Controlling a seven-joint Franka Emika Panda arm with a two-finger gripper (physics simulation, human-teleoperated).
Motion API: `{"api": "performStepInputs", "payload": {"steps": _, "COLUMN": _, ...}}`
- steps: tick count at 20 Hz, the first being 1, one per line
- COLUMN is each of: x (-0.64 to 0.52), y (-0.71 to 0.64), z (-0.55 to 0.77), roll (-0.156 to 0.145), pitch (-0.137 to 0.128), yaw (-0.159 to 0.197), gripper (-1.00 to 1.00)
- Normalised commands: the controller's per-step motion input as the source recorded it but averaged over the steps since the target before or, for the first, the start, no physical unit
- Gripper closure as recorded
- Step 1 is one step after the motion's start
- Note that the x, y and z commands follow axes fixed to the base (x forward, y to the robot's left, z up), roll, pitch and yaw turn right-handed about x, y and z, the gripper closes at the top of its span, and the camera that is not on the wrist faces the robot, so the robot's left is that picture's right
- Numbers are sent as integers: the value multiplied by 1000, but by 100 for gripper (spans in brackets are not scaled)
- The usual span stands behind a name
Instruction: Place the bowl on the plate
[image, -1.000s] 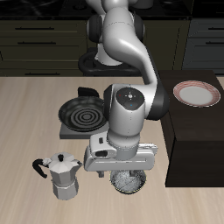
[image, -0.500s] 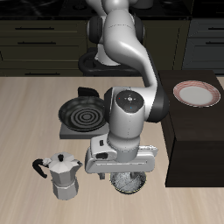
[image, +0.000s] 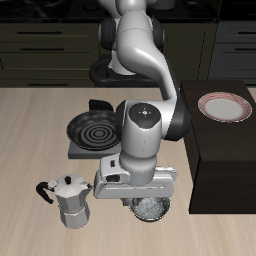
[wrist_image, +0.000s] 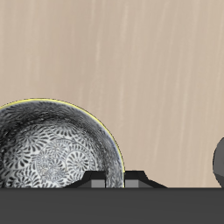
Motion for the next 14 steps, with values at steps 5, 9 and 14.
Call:
{"api": "performStepInputs", "payload": {"steps": 5, "x": 8, "y": 41, "z": 65, "roll": 9, "pitch": -12, "yaw": 2, "gripper": 100}}
{"api": "performStepInputs", "payload": {"steps": 9, "x": -9, "y": 41, "z": 55, "roll": 7, "pitch": -8, "yaw": 4, "gripper": 100}}
{"api": "performStepInputs", "payload": {"steps": 14, "x": -58, "y": 100, "z": 146, "roll": 13, "pitch": -22, "yaw": -5, "gripper": 100}}
